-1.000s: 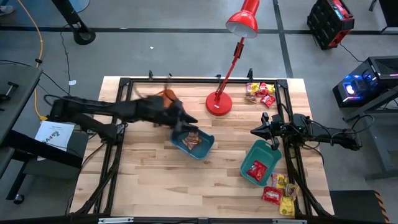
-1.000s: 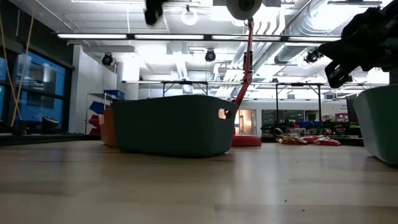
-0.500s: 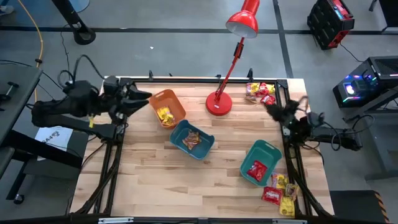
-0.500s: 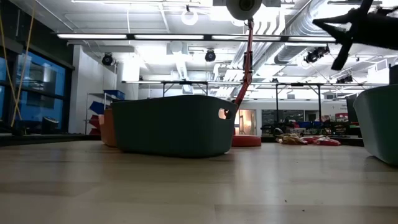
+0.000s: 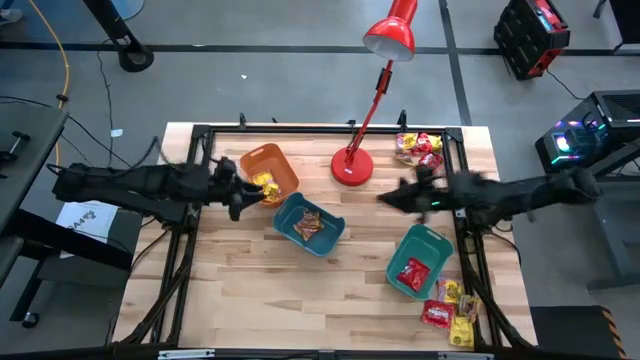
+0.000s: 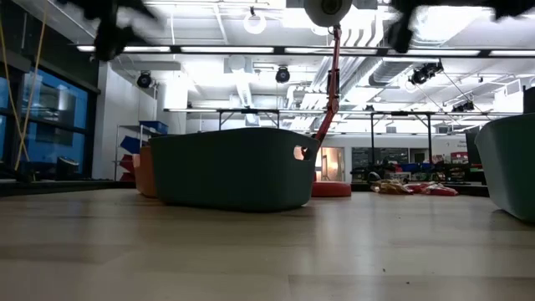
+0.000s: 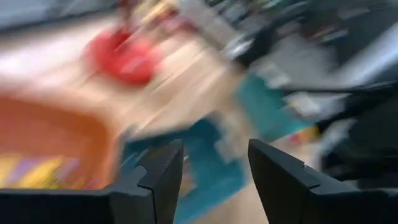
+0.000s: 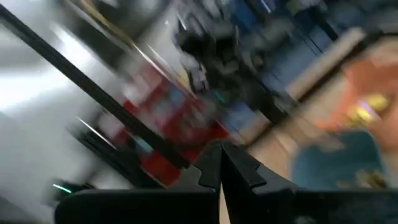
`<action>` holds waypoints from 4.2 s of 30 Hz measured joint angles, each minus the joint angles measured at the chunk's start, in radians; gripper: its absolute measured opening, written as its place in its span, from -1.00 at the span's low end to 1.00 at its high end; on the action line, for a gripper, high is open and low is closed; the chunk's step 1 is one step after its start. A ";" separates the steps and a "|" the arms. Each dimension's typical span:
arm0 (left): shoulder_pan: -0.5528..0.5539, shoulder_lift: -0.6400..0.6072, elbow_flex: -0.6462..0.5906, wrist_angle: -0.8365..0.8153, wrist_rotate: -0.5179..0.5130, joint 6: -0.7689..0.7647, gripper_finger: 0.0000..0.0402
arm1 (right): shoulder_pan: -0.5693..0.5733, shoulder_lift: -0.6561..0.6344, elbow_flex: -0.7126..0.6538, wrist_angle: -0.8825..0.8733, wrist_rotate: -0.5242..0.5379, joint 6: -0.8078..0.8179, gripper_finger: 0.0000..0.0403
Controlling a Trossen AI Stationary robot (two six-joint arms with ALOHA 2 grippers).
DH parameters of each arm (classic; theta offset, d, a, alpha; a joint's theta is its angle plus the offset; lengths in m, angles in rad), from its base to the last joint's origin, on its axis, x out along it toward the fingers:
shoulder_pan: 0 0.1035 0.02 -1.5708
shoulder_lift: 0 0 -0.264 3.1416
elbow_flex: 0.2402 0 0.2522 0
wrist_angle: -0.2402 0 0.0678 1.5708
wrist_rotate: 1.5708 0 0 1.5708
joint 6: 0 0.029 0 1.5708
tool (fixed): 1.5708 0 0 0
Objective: Sort candy
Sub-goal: Move the orange bin to the middle left of the table, then adjust the blue bin, then move the light blue bin to the center of the table
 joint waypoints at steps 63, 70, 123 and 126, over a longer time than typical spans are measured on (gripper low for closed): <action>-0.328 0.194 -0.241 0.196 0.806 -0.334 -1.00 | -0.007 0.934 0.763 -1.213 -0.371 -0.288 -1.00; -0.533 0.194 -0.240 0.320 0.685 -0.457 -1.00 | -0.005 1.006 0.763 -0.982 -0.443 -0.261 -1.00; -0.181 0.264 0.011 0.500 0.136 0.451 -1.00 | 0.175 0.594 0.415 -1.429 -0.193 0.250 -1.00; -0.181 0.260 0.040 0.496 0.127 0.464 -1.00 | 0.125 0.594 0.411 -1.364 -0.103 0.234 -1.00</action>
